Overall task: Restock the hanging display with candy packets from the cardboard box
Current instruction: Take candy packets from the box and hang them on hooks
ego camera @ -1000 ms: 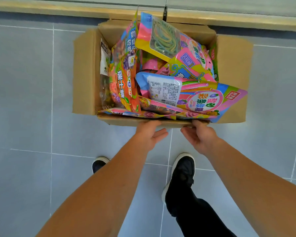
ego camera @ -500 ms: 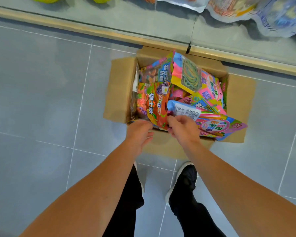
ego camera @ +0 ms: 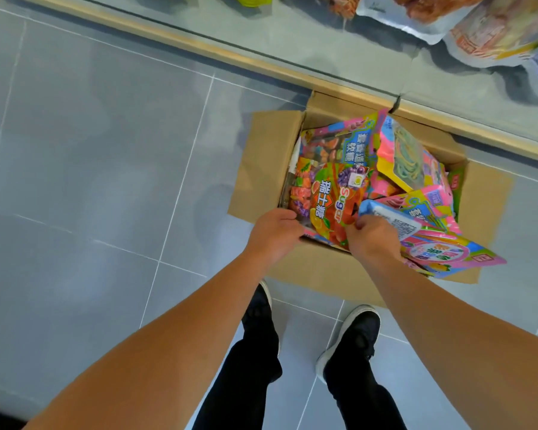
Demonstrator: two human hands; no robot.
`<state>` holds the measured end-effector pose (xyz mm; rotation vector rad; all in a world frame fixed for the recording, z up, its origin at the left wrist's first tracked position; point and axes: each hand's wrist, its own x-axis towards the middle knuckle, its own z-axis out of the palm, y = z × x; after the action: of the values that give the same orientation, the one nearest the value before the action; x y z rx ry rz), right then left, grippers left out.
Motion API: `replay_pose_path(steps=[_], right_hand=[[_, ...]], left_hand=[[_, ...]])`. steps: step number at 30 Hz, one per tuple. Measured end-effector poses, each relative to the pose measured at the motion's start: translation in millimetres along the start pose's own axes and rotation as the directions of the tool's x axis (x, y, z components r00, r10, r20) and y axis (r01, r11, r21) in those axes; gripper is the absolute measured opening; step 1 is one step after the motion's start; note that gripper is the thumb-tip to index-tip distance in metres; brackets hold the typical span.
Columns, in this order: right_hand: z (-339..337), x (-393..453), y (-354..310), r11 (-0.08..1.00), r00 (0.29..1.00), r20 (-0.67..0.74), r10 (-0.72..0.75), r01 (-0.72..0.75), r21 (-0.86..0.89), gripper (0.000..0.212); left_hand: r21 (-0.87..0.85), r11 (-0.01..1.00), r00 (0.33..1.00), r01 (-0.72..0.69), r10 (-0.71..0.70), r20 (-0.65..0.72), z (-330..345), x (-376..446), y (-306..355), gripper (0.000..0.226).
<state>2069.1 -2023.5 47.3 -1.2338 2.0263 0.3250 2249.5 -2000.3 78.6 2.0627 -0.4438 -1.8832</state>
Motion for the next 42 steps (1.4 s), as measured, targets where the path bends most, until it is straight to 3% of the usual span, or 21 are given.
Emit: replay_pose_path(steps=[4,7,11,15,21,23,27,28,31,35,42], right_hand=[[-7.2,-6.6,-5.4,0.993,0.984,-0.152,-0.092,0.101,0.054,0.016],[-14.3,-16.2,-20.4,0.955,0.94,-0.219,-0.262,0.285,0.081,0.015],[-53.8,-49.0,-42.6,0.879,0.899,-0.187,-0.396,0.43,0.208,0.019],[-125.1,-96.1,-53.6,0.855,0.895,-0.114,-0.431,0.445,0.267,0.015],[-236.4,-200.3,-63.2,0.838,0.853,-0.027,-0.521,0.517,0.172,0.019],[-268.2,-230.5,-60.9,0.82,0.839,-0.024,-0.544,0.537,0.199,0.023],[-339.1,-299.6,-50.8,0.81,0.834,-0.016,-0.552,0.541,0.226,0.026],[-358.2,-318.2,-47.1,0.808,0.83,-0.01,-0.557,0.545,0.222,0.029],[-405.1,-361.4,-31.0,0.779,0.814,-0.023,-0.58,0.562,0.277,0.036],[-455.7,-403.4,15.9,0.737,0.846,-0.16,-0.509,0.524,0.426,0.036],[-520.7,-459.0,121.2,0.573,0.812,-0.421,-0.404,0.583,0.576,0.02]], left_hand=[[0.138,0.984,0.993,-0.114,0.109,0.037,4.6,-2.5,-1.1,0.049],[0.171,0.969,0.983,-0.18,0.182,0.002,6.6,-6.4,5.3,0.043],[0.217,0.943,0.966,-0.252,0.259,-0.006,-0.8,-36.7,32.1,0.048],[0.198,0.914,0.933,-0.354,0.359,0.007,-11.5,-97.7,76.5,0.053],[0.267,0.836,0.875,-0.479,0.477,0.079,-25.7,-224.4,148.9,0.045],[0.238,0.844,0.876,-0.481,0.471,0.103,-28.6,-261.6,165.9,0.054],[0.227,0.836,0.866,-0.5,0.482,0.135,-30.4,-330.8,199.0,0.096],[0.227,0.828,0.857,-0.513,0.482,0.182,-27.5,-345.5,208.2,0.095],[0.255,0.77,0.804,-0.585,0.51,0.306,-10.9,-392.9,231.1,0.058],[0.201,0.706,0.72,-0.679,0.587,0.371,23.8,-454.4,247.3,0.019],[0.171,0.575,0.592,-0.8,0.712,0.376,119.4,-542.4,263.9,0.011]])
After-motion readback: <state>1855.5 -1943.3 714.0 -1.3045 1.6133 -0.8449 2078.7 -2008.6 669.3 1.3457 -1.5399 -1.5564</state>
